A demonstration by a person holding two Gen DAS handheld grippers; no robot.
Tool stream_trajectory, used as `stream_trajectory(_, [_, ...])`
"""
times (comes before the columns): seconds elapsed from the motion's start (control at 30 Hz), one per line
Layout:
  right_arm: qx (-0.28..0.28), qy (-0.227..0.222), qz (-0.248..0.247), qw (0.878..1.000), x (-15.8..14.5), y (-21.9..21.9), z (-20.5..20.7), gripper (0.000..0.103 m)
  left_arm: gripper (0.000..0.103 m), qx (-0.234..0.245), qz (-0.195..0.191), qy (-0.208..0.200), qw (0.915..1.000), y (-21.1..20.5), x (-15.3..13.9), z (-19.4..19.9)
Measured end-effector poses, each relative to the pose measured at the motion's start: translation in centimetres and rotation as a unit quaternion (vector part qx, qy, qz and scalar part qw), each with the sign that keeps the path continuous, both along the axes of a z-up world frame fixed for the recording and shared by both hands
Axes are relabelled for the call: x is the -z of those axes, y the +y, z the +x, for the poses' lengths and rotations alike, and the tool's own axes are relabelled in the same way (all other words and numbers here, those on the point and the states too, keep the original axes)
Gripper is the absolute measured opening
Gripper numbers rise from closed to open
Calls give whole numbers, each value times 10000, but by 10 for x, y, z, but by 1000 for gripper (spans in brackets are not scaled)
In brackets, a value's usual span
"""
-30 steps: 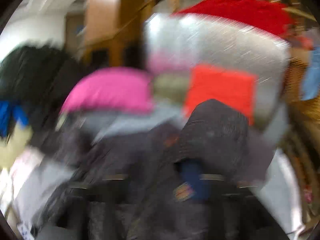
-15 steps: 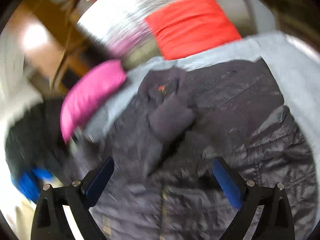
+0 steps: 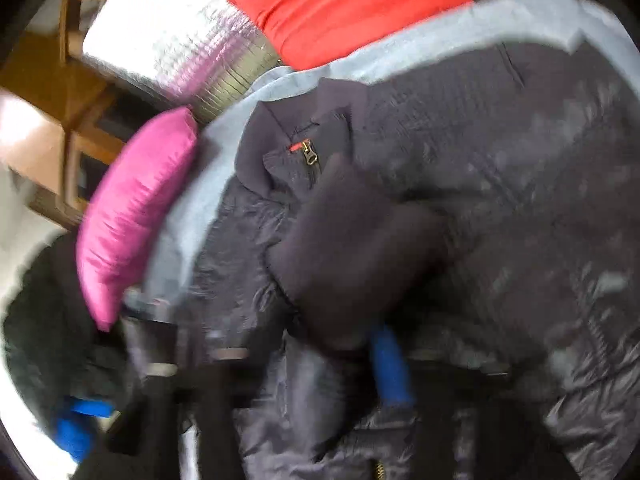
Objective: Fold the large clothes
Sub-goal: 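Fold the held sleeve across the jacket body toward the collar with the right tool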
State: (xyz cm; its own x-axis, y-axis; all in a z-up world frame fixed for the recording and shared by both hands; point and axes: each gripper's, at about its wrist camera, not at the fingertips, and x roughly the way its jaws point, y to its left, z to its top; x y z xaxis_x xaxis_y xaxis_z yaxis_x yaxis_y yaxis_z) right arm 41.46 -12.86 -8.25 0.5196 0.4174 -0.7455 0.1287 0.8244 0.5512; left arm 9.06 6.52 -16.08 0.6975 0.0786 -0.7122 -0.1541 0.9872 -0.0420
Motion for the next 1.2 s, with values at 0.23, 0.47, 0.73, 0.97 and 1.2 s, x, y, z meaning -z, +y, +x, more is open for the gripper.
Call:
stream_trajectory(0.23, [-2382, -1492, -742, 9568, -68, 146, -48, 94, 103, 2, -27, -4, 10000, 1, 0, 2])
stream_trajectory(0.47, [-2245, -1329, -312, 9649, -43, 116, -92, 103, 103, -1, -4, -14, 10000, 1, 0, 2])
stream_trajectory(0.73, [541, -601, 1748, 9813, 7, -101, -117, 103, 103, -41, 71, -30, 10000, -4, -1, 0])
stream_trajectory(0.97, [1825, -328, 2556, 9488, 47, -187, -108, 94, 103, -41, 114, -53, 9999, -5, 0, -3])
stream_trajectory(1.2, [1863, -50, 963, 9778, 38, -186, -87, 24, 103, 17, 66, -12, 10000, -1, -1, -2])
